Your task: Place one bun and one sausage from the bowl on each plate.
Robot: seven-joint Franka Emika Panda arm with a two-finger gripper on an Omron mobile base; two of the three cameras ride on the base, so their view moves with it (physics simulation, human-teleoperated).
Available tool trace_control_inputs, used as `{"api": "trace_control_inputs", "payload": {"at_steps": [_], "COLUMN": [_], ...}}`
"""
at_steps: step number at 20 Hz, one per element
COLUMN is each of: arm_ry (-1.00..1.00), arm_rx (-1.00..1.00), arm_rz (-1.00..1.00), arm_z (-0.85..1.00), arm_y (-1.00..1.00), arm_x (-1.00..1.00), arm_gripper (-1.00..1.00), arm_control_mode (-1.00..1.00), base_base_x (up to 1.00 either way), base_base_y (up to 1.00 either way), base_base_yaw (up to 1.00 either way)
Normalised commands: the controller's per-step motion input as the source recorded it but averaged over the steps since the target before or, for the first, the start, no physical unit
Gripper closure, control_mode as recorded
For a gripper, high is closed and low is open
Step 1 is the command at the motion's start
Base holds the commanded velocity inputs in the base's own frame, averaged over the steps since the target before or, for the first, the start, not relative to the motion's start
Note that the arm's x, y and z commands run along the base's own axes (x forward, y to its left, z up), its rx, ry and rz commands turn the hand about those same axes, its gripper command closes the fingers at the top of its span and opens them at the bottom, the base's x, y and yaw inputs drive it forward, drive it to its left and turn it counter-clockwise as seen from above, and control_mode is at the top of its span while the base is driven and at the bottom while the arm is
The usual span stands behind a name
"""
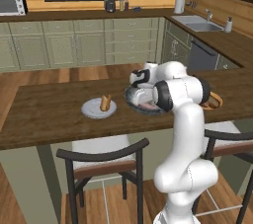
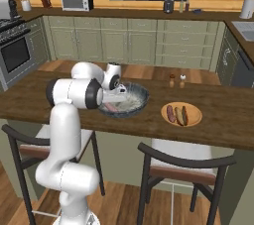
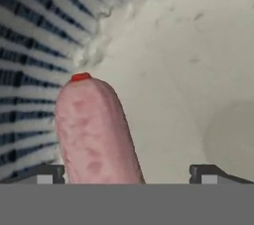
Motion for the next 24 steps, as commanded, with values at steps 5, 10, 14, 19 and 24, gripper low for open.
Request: {"api": "trace_control_inputs", "payload": {"at_steps": [5,10,14,19,24], "arm_ry": [0.0,0.0,-0.01,0.0,-0.03], "arm_rx": [0.0,0.0,0.0,-0.01,-0.07], "arm_rz": [0.01,0.0,0.0,-0.08,-0.24], "arm_z": [-0.03,0.0,0.17,0.98,0.43], "arm_y": [0.02,0.0,-0.03,0.04,0.8], "arm_x": [0.0,0.0,-0.04,-0.48,-0.74], "arm_gripper": [-1.0,1.0,1.0,1.0,1.0], "arm_control_mode": [-1.0,-1.0,-1.0,-1.0,-1.0], "base_base_x": [0.0,0.0,0.0,0.0,0.0], "base_base_y": [0.0,0.0,0.0,0.0,0.0], "base_base_yaw": [0.0,0.0,0.0,0.0,0.0]}}
